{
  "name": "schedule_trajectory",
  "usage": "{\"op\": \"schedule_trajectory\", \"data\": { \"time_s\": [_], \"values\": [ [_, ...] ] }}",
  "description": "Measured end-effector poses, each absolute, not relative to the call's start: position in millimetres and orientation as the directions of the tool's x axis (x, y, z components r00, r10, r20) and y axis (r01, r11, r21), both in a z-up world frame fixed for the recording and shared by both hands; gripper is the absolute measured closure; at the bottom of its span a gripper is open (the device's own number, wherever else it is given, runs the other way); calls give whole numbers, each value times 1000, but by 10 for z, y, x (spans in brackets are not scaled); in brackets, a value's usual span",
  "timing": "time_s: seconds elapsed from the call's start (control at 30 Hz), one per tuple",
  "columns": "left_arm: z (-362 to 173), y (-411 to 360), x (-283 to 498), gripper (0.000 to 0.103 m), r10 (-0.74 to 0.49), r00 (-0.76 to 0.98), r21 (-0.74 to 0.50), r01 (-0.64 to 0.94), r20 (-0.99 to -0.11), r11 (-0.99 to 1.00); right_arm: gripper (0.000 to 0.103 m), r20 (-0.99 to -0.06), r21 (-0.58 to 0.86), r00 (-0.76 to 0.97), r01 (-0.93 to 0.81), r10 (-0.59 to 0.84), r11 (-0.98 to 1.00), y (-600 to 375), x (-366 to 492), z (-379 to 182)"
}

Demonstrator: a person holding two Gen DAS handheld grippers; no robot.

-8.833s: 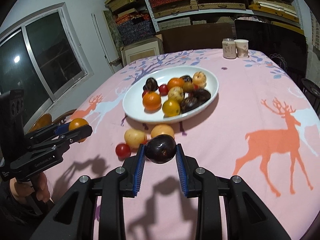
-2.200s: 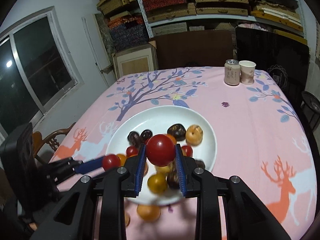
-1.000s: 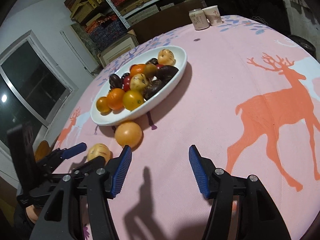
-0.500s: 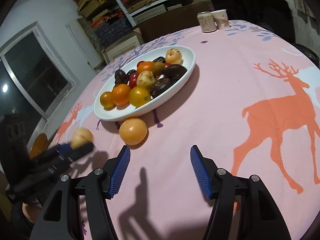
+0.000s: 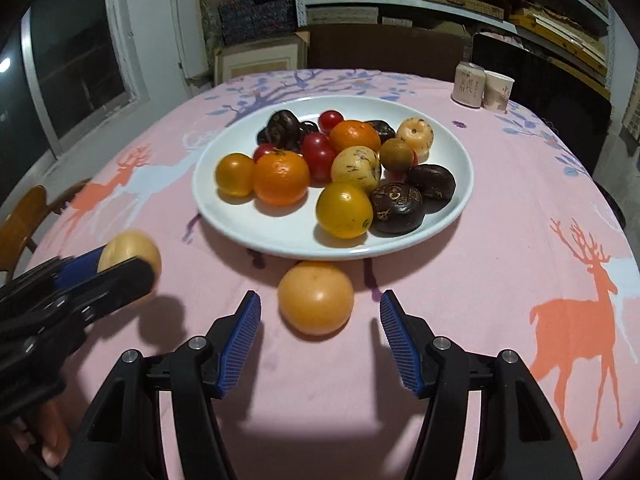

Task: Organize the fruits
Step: 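Grasp a pale yellow potato with the left gripper while the right gripper grasps a yellow-orange fruit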

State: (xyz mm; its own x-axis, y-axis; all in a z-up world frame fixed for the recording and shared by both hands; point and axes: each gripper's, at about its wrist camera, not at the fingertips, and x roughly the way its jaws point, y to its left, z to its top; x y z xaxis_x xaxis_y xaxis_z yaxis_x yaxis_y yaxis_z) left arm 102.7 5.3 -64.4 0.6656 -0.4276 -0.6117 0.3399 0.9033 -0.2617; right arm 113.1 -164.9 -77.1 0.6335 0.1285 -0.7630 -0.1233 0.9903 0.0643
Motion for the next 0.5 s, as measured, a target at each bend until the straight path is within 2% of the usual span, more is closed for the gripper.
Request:
{"op": "schedule_trajectory", "data": {
  "time_s": [0.07, 0.13, 0.17, 0.27, 0.4, 0.5],
  "values": [
    [-641, 36, 1016, 61, -428, 668, -255, 347, -609, 903, 44, -783, 94, 605, -110, 141, 990, -1663, 1231, -824],
    [-643, 23, 1017, 61, -428, 667, -251, 350, -610, 903, 58, -790, 83, 599, -109, 133, 991, -1642, 1273, -866],
    [-647, 22, 1022, 61, -428, 665, -252, 349, -611, 902, 59, -792, 83, 595, -124, 141, 989, -1611, 1271, -882],
    [-662, 23, 1032, 61, -430, 659, -256, 349, -617, 902, 60, -790, 33, 603, -137, 110, 990, -1546, 1240, -888],
    [-668, 41, 1043, 61, -429, 655, -262, 342, -622, 903, 60, -790, 57, 601, -129, 123, 990, -1587, 1219, -880],
    [-721, -47, 1066, 59, -429, 617, -234, 373, -660, 898, 60, -787, 73, 604, -112, 126, 991, -1651, 1191, -873]
  ]
}}
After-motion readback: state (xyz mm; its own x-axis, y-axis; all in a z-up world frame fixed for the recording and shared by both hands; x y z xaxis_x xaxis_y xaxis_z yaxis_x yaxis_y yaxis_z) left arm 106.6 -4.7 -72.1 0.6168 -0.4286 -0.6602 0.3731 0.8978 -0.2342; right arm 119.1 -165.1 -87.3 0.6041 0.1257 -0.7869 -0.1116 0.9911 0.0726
